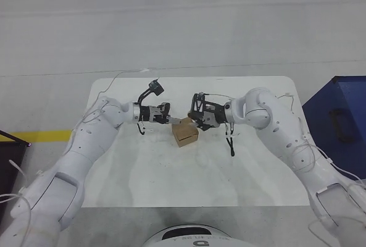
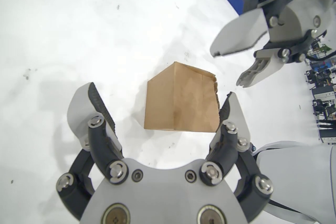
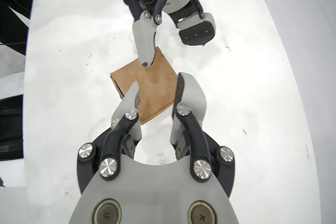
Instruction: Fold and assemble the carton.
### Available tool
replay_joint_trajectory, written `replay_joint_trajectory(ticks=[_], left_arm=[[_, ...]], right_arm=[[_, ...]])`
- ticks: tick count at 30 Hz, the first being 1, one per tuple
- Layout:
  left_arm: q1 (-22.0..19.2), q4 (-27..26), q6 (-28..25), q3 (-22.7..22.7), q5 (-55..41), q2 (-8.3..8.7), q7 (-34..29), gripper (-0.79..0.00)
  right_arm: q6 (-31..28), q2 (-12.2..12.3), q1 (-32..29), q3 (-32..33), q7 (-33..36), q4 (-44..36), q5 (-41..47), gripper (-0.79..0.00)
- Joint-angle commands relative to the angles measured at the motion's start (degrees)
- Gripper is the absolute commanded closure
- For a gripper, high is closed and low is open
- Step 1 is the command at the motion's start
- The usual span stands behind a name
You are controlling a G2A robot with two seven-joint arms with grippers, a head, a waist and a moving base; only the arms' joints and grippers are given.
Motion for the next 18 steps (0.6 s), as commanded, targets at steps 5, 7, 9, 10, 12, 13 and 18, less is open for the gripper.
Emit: replay_joint_trajectory(ticks=[5, 7, 9, 10, 12, 13, 18], left_arm=[[8.1, -6.1, -5.0, -8.2, 0.9, 4.61, 6.6, -0.785], [11.6, -8.6, -5.0, -10.9, 1.1, 6.21, 7.9, -0.785], [14.5, -10.6, -5.0, -13.0, 1.4, 7.49, 8.4, -0.785], [15.7, -11.4, -5.0, -13.8, 1.4, 7.99, 8.6, -0.785], [17.6, -13.1, -5.0, -14.8, 1.7, 8.76, 8.7, -0.785], [18.2, -13.6, -5.0, -15.1, 2.0, 9.06, 8.6, -0.785], [19.5, -14.7, -4.5, -15.4, 4.1, 9.63, 8.6, -0.785]], right_arm=[[-2.5, 0.0, -0.2, -1.3, 0.8, 0.7, 3.2, 0.000], [-1.9, -0.2, -0.1, -1.8, -0.2, 1.0, 2.6, 0.000], [-1.3, -0.5, 0.2, -2.3, -1.8, 1.5, 1.6, 0.000], [-1.2, -0.6, 0.3, -2.5, -2.8, 1.7, 1.0, 0.000], [-0.5, -0.8, 0.6, -2.9, -4.3, 2.1, -0.8, 0.000], [0.2, -1.0, 0.8, -3.3, -4.7, 2.3, -1.9, 0.000], [1.8, -2.0, 2.0, -6.1, -5.0, 4.7, -5.0, 0.000]])
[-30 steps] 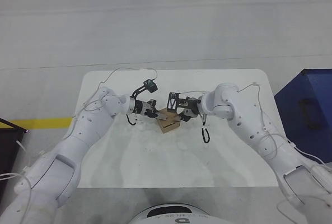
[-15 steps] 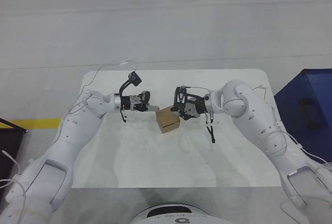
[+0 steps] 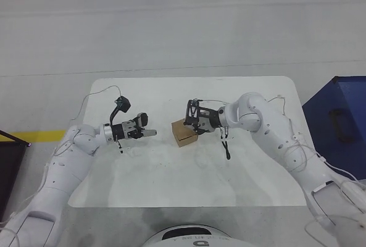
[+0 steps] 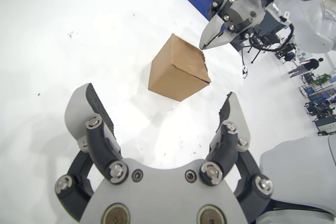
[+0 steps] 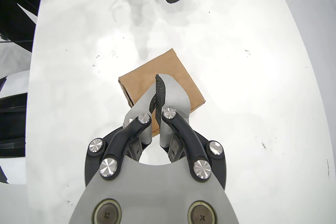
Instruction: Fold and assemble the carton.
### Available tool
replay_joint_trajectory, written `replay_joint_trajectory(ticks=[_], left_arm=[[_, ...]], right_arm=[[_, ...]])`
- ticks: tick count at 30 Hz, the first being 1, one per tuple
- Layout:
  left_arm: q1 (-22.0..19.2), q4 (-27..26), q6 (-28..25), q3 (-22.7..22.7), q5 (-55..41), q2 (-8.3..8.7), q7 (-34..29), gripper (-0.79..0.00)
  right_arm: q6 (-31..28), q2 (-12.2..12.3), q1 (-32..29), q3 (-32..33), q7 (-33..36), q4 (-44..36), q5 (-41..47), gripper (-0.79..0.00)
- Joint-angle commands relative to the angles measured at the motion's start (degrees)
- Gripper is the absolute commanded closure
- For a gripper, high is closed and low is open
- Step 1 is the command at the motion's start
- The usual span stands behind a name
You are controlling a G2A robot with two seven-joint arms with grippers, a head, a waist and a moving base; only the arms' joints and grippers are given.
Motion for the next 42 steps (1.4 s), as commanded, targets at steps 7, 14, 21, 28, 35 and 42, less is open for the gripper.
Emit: replay_joint_trajectory(ticks=[7, 14, 21, 28, 35, 42], left_arm=[[0.5, -2.0, 2.2, 0.6, 2.4, 0.15, 1.2, -0.785], [1.1, -3.2, 4.2, 0.8, 3.9, 0.36, 1.5, -0.785], [1.3, -5.2, 7.9, 1.1, 6.9, 0.57, 0.9, -0.785], [0.9, -8.2, 13.2, 1.4, 10.6, 0.84, -1.7, -0.785], [0.6, -11.8, 17.2, 2.0, 12.4, 0.94, -4.1, -0.785], [0.4, -12.9, 20.3, 2.2, 14.4, 1.20, -7.1, -0.785]], right_arm=[[1.1, -1.0, 1.5, -1.9, -0.7, 1.9, -1.8, 0.000], [1.2, -0.8, 0.6, -2.1, -0.2, 1.2, -3.4, 0.000], [-1.3, -0.1, 0.3, 0.6, -2.7, 0.6, -1.2, 0.000], [2.9, 2.7, -3.3, 8.6, -2.6, 0.1, 0.1, 0.000], [8.3, 1.6, -3.6, 4.2, 3.1, -1.2, -1.5, 0.000], [4.9, 1.1, -1.1, 4.2, 3.6, 3.0, 4.8, 0.000]])
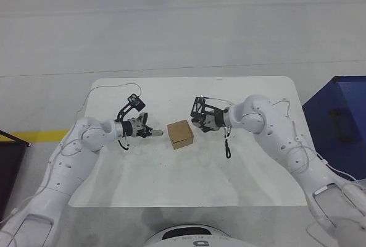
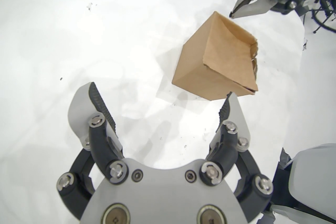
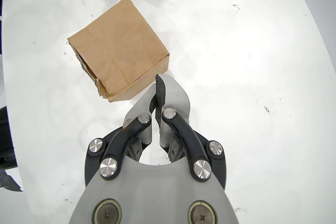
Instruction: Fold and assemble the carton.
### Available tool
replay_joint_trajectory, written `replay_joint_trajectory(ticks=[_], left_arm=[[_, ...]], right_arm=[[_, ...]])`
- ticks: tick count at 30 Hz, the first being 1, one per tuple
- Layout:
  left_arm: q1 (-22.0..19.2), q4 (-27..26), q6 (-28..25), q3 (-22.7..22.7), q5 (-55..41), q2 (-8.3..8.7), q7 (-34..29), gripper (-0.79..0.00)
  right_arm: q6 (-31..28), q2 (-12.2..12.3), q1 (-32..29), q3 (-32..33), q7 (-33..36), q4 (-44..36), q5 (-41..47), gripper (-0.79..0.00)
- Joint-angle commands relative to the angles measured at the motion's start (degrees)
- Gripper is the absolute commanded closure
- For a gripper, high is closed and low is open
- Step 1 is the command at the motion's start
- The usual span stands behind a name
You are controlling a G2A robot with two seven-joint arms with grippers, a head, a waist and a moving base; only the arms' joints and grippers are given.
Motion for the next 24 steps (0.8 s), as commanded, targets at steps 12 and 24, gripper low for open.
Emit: replay_joint_trajectory(ticks=[12, 24], left_arm=[[-8.1, -9.6, 12.8, 8.8, 12.2, -1.87, -15.4, -0.785], [-26.6, 2.0, 14.6, 28.5, 11.5, -11.82, -18.5, -0.785]], right_arm=[[-2.9, 3.8, -5.1, 11.1, -4.7, -0.8, 0.6, 0.000], [-7.3, 7.8, -15.3, 23.4, -9.8, -5.9, 0.9, 0.000]])
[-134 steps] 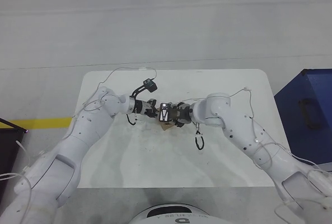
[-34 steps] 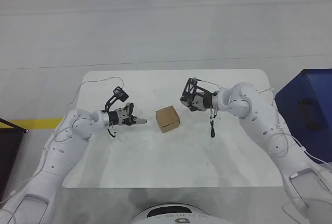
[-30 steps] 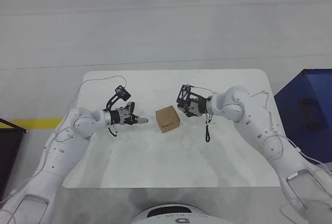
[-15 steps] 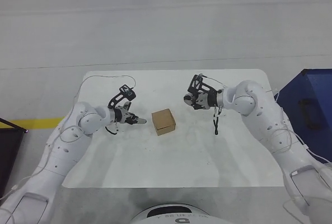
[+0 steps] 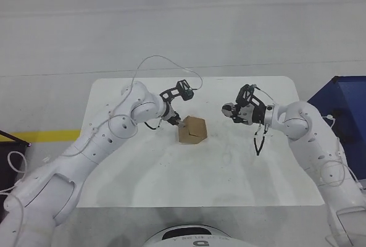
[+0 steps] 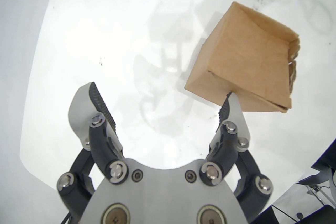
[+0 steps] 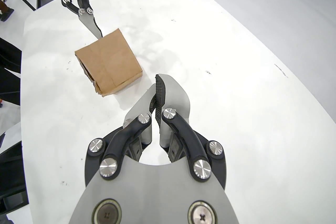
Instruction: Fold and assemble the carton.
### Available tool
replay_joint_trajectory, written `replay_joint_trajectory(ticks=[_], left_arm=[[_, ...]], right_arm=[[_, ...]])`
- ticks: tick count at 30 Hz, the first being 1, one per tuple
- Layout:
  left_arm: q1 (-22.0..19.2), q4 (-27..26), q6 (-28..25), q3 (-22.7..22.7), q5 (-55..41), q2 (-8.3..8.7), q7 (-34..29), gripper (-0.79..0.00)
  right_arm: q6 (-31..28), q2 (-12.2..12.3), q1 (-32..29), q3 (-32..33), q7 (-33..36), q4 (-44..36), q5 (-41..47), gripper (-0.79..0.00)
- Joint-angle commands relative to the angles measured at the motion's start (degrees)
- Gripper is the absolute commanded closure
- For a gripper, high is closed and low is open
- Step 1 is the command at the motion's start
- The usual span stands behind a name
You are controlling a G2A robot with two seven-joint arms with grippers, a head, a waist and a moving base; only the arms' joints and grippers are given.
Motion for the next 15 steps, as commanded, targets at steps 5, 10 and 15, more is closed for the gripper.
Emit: replay_joint_trajectory(ticks=[5, 10, 15], left_arm=[[-1.3, 8.6, -0.3, 2.2, -1.8, -2.14, 2.3, -0.785], [1.3, 9.7, -0.2, -1.0, -2.1, -0.61, 3.9, -0.785], [6.0, 5.6, -0.9, -7.5, -3.2, 2.34, 7.5, -0.785]], right_arm=[[-0.1, 0.6, -1.7, 0.9, 1.0, -1.9, 0.3, 0.000], [-0.4, 0.6, -0.5, -0.4, 2.5, -2.2, 0.3, 0.000], [-1.0, 0.4, 0.4, -2.1, 2.8, -3.6, 0.2, 0.000]])
